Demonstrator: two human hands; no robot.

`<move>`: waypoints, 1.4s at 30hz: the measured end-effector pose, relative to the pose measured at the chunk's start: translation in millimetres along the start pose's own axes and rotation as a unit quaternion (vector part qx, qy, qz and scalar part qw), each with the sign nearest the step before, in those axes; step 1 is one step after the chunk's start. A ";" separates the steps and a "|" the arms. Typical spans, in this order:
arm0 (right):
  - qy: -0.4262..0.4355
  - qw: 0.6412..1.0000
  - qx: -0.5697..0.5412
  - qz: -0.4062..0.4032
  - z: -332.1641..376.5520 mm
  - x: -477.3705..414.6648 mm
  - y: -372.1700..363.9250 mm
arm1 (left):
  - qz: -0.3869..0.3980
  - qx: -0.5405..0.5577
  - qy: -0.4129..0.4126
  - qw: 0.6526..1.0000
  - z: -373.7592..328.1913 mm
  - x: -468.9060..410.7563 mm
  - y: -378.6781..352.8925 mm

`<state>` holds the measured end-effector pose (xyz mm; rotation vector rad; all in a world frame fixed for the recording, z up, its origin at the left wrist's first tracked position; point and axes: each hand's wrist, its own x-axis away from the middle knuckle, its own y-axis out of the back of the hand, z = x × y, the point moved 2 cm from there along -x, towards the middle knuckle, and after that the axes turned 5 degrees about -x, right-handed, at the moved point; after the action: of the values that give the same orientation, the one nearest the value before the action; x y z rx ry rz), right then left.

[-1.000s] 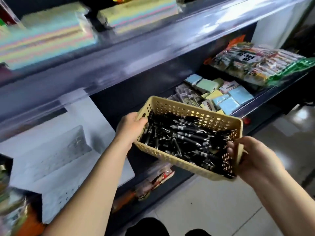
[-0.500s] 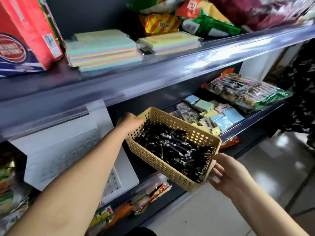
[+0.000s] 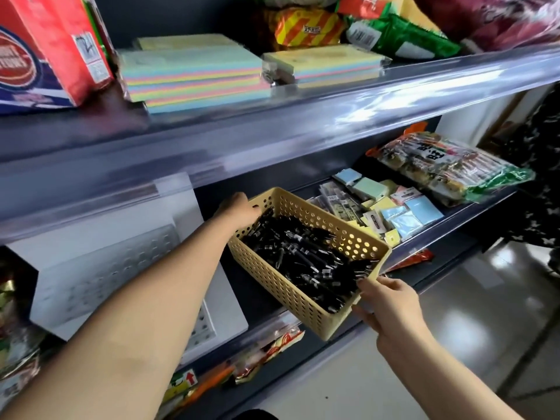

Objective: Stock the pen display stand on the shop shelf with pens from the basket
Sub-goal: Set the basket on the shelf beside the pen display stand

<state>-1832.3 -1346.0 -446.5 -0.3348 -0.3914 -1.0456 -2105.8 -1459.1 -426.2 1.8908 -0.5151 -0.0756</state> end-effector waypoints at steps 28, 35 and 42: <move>-0.124 0.982 -0.096 0.106 -8.6 29.3 -54.6 | -0.122 -0.094 -0.296 0.943 8.7 201.2 -14.0; -0.109 0.981 -0.069 0.142 -3.2 22.5 -74.4 | -0.126 -0.082 -0.299 0.942 22.5 183.8 -8.0; -0.115 0.982 -0.077 0.132 -6.1 11.7 -81.4 | -0.126 -0.079 -0.296 0.944 26.9 166.4 -20.1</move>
<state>-1898.1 -1395.4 -439.7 -0.6320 -0.4598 -0.7806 -1957.2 -1541.0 -422.7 1.7497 -0.6415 -0.8496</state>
